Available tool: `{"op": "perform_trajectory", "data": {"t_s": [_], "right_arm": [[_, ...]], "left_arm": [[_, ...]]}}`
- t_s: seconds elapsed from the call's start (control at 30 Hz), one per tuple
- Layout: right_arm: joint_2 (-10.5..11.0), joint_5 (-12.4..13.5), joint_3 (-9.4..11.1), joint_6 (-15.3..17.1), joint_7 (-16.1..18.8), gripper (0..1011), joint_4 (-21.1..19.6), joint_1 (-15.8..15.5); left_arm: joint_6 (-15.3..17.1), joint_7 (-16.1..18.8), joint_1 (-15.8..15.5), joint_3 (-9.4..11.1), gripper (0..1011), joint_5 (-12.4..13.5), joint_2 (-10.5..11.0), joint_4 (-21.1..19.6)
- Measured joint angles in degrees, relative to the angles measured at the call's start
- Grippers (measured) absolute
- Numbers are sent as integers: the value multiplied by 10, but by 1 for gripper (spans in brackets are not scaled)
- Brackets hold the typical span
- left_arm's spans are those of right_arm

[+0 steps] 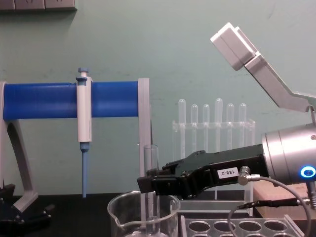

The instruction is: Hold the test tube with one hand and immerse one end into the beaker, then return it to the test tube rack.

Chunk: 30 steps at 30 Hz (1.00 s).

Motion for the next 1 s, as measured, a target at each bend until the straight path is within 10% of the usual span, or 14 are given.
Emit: {"op": "perform_trajectory", "data": {"t_s": [1.0], "right_arm": [[0,0,0,0,0,231,0,0]], "left_arm": [[0,0,0,0,1000,0,0,0]]}}
